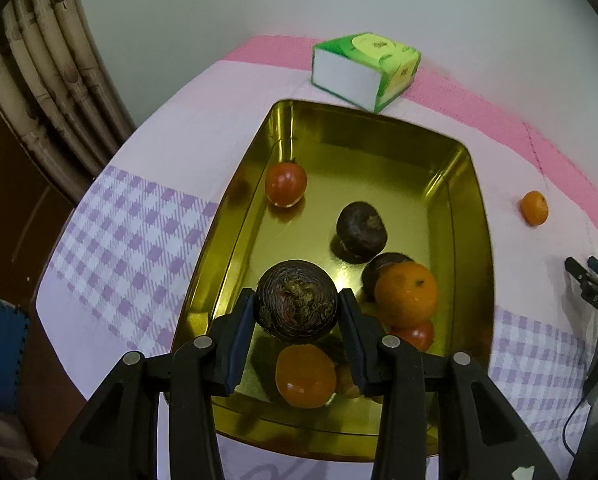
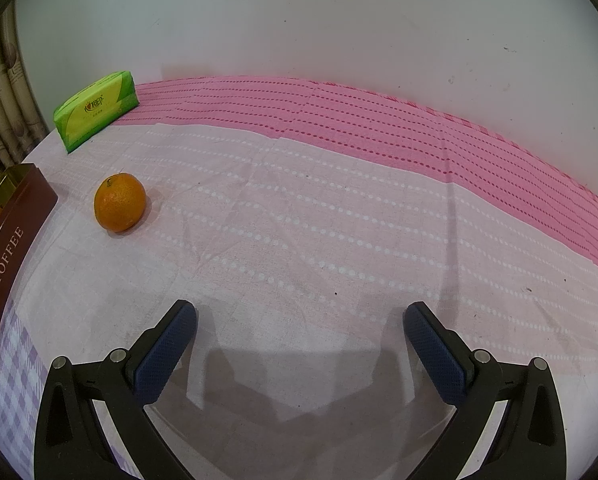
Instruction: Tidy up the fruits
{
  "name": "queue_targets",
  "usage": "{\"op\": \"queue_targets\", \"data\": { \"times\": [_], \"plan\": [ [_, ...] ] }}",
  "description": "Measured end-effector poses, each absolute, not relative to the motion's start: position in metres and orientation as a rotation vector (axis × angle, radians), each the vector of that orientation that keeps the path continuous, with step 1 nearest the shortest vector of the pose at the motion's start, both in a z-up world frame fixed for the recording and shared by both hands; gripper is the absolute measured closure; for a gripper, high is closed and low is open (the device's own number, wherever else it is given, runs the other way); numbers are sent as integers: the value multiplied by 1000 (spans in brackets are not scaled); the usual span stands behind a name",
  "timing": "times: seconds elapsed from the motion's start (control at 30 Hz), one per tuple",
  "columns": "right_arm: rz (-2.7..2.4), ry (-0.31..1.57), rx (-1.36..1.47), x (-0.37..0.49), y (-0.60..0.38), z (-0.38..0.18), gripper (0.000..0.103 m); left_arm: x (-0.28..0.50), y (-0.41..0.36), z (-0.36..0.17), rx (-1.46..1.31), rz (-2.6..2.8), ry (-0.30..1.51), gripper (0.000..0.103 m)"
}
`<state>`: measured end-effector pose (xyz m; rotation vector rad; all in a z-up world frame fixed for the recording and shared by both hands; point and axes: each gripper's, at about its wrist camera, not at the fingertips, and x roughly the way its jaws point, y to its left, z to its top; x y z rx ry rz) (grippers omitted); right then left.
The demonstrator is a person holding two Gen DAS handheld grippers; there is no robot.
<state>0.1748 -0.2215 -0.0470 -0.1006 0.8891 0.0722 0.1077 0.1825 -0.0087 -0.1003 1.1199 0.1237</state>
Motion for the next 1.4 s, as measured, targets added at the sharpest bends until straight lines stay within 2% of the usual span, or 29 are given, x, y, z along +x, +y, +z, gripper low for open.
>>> {"op": "queue_targets", "data": {
  "times": [0.5,1.17,1.4],
  "plan": [
    [72,889,-101,175,-222,-47,0,109,188,-29,-102,137,1162,65],
    [72,889,-100,175,-222,-47,0,107,189,-28,-104,142,1162,64],
    [72,889,-100,175,-222,-47,0,105,189,-25,-101,147,1155,60]
  ]
}}
